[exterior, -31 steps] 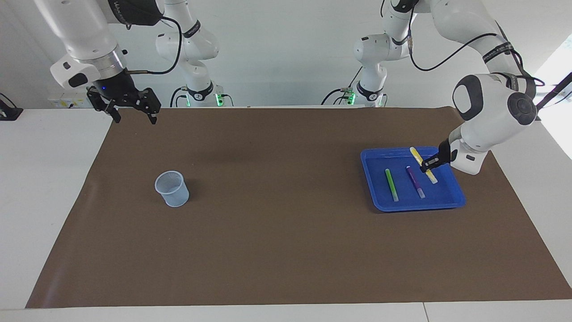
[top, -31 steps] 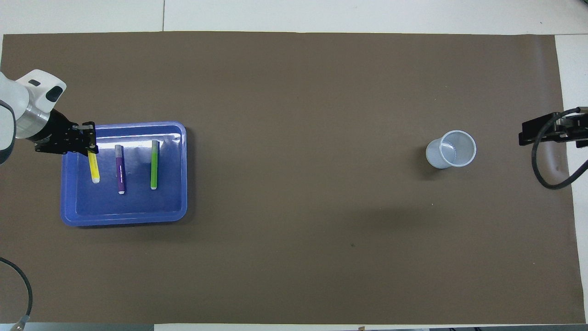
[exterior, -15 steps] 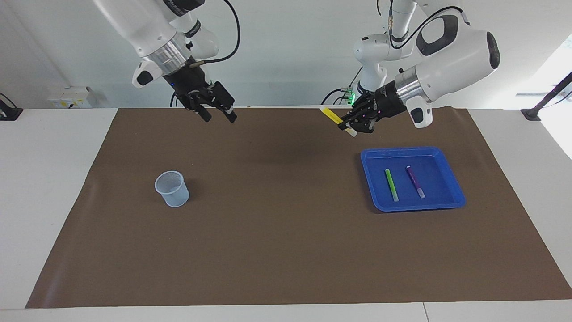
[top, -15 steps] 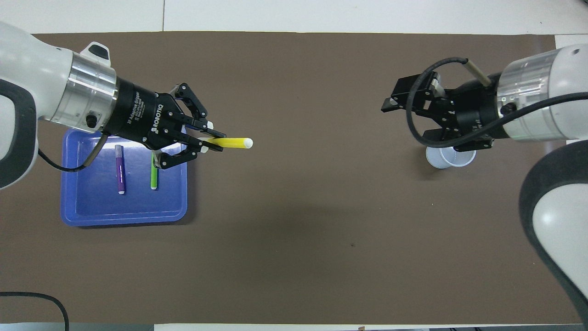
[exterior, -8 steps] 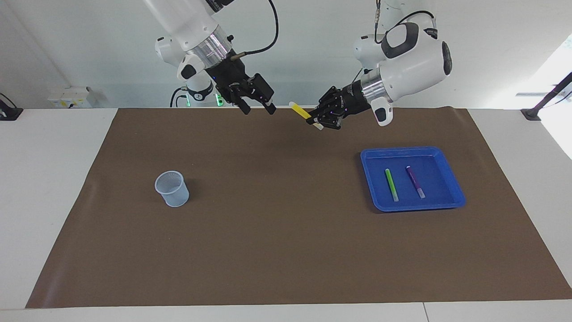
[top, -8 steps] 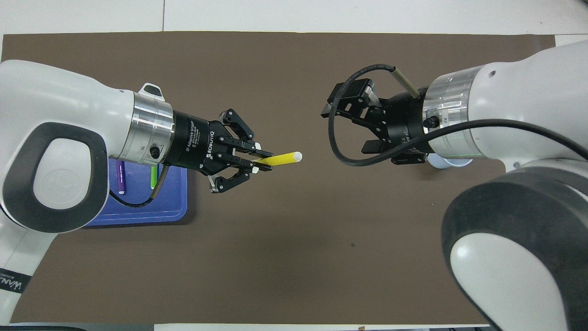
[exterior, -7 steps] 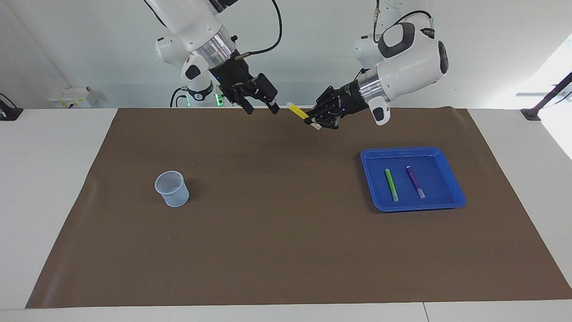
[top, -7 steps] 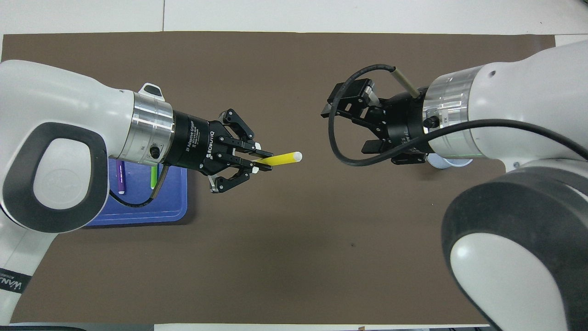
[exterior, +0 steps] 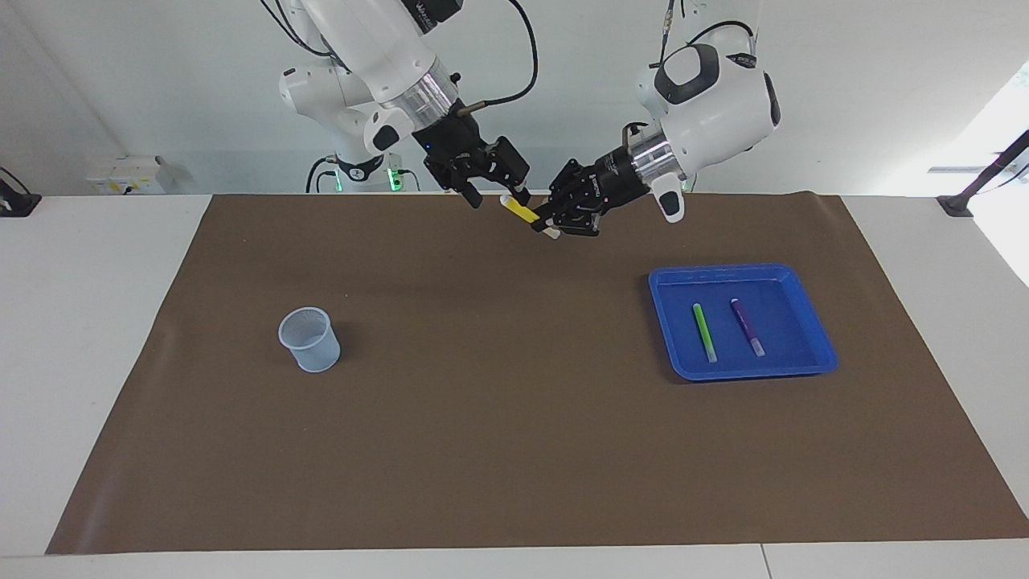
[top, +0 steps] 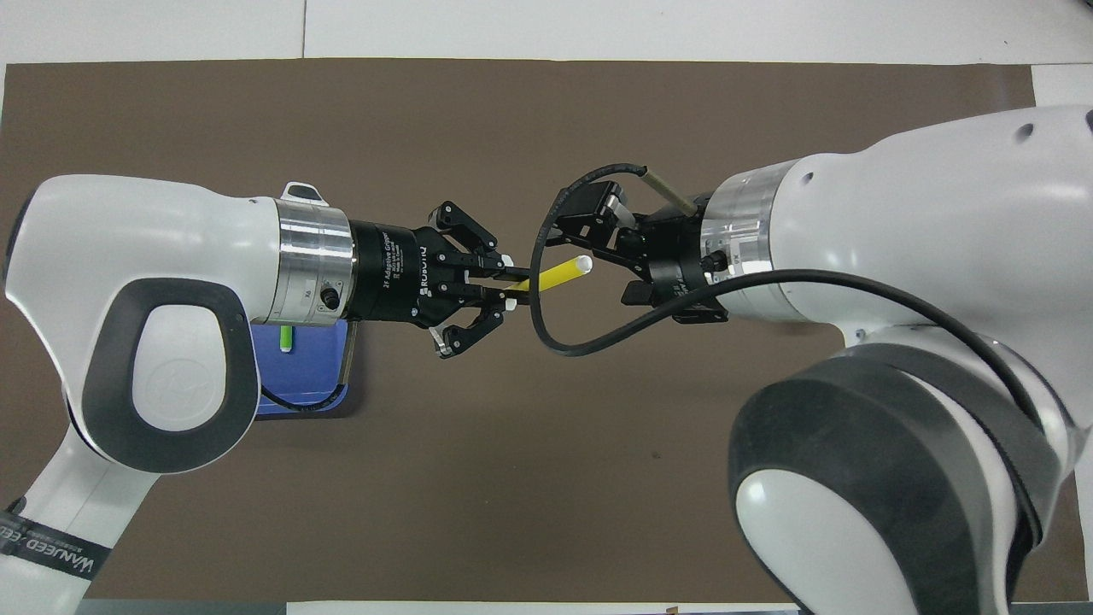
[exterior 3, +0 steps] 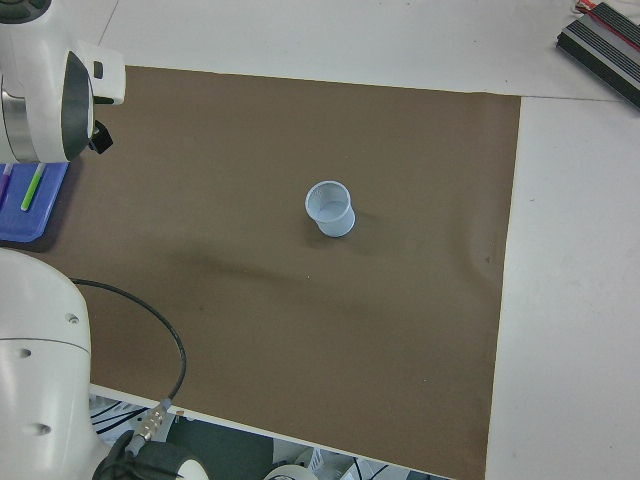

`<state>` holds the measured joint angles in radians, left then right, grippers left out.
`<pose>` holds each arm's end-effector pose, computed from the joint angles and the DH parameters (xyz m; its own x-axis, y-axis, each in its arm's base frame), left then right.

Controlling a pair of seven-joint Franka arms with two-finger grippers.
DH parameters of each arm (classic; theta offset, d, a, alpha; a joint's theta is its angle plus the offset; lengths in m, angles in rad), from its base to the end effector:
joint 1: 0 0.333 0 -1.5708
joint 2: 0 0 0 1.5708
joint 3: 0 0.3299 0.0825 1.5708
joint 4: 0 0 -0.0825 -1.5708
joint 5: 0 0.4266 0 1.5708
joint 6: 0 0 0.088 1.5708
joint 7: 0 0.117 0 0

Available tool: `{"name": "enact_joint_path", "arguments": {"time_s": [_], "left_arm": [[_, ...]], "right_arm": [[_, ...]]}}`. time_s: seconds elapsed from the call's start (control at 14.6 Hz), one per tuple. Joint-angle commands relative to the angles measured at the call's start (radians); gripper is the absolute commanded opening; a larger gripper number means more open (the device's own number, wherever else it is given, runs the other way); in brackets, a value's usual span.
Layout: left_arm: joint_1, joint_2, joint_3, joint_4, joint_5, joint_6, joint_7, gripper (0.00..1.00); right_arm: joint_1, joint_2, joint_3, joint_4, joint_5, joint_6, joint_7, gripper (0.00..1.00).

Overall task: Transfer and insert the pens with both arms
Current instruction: 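Grasp the yellow pen tip with the right gripper, open the left gripper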

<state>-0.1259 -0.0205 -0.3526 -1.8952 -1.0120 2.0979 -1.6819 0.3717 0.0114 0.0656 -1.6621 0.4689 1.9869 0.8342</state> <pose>0.5341 -0.3330 0.5453 -0.0904 0.5935 -0.7997 0.9954 0.0282 -0.0915 0.5659 0.2999 0.6238 0.8769 -0.4548 -0.1556 -0.4672 -0.7302 -0.4986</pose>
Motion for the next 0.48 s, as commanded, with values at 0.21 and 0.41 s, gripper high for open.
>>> {"name": "enact_joint_path", "arguments": {"time_s": [0.21, 0.41], "left_arm": [[-0.017, -0.045, 0.009, -0.056, -0.059, 0.062, -0.018, 0.0], [-0.02, -0.045, 0.009, -0.059, -0.059, 0.076, -0.025, 0.0]], "right_arm": [[0.0, -0.024, -0.001, -0.034, 0.02, 0.026, -0.044, 0.15], [0.0, -0.022, -0.001, -0.033, 0.016, 0.047, -0.046, 0.0]]}}
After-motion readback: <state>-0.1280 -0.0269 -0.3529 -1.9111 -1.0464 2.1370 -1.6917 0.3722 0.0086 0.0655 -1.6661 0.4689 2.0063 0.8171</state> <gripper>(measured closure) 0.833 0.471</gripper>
